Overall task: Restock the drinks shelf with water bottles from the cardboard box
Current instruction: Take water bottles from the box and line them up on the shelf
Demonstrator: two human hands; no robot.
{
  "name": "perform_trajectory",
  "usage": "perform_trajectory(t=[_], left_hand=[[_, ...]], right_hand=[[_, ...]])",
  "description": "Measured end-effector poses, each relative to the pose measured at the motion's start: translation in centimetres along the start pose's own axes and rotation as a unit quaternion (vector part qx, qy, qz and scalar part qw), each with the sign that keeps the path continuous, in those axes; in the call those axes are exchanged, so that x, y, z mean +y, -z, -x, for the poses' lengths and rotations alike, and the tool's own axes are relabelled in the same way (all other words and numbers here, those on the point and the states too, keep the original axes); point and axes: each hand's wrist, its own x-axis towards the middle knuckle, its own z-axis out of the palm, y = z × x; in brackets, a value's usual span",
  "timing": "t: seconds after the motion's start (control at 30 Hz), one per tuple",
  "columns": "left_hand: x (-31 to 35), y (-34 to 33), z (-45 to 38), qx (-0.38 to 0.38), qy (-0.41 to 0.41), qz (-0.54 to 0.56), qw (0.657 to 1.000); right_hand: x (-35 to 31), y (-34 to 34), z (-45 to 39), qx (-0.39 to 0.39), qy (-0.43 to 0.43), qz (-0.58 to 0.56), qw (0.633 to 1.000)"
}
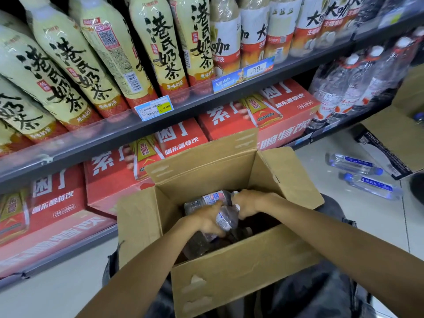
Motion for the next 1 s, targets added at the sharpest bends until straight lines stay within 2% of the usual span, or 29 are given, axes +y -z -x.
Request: perform_trajectory(t=[0.1,0.2,0.33,0.47,0.77,0.87,1.0], left_hand=[[-0.3,1.9,1.2,0.064,-0.007,0.034,0.997],[-0.7,4.2,2.7,0.117,-0.033,0.083,0.989],[-0.7,6.5,4.9,0.146,-0.086,0.122,0.978],[-1.1,7.5,7.0,0.167,-0.125,0.148,0.967],[-2.0,8.0,9.0,0.196,-0.163,0.187,0.949],[-2.0,8.0,9.0,0.206,-0.157,0.192,0.947],[-2.0,7.8,8.9,0.209,-0.158,0.188,0.947]], right_hand=[[0.6,2.0,0.6,0.008,-0.037,-0.052,0.998],[1.3,1.9,-0.6,-0.058,-0.038,-0.038,0.997],[0.6,-0.9,-2.1,-0.162,-0.031,0.131,0.977],[-0.6,-2.1,-3.1,-0.206,0.007,0.196,0.959],[0.8,-5.2,-6.4,-0.166,-0.002,0.165,0.972],[0.6,-5.2,-6.4,-0.166,-0.014,0.152,0.974],[0.0,-4.2,-5.5,-0.192,0.013,0.16,0.968]])
